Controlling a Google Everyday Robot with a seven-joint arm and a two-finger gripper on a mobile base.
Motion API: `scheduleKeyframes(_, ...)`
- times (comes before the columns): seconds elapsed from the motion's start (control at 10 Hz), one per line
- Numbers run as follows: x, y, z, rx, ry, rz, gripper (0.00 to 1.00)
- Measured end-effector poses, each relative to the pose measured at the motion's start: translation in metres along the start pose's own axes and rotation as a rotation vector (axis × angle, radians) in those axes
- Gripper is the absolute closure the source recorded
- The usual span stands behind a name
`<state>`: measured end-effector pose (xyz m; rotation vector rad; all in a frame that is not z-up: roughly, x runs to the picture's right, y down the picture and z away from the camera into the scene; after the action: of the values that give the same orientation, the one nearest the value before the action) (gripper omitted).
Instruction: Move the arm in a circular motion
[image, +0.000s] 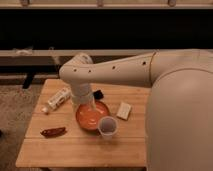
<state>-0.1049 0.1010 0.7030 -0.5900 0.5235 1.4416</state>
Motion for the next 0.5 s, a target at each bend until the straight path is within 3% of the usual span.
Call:
scheduleKeyframes(0.3,0.011,0.014,-0.005,-0.018,-0.008,-0.006,0.35)
scheduleKeyframes(0.5,0.037,0.014,-0.008,-0.031,-0.007,0.041,0.35)
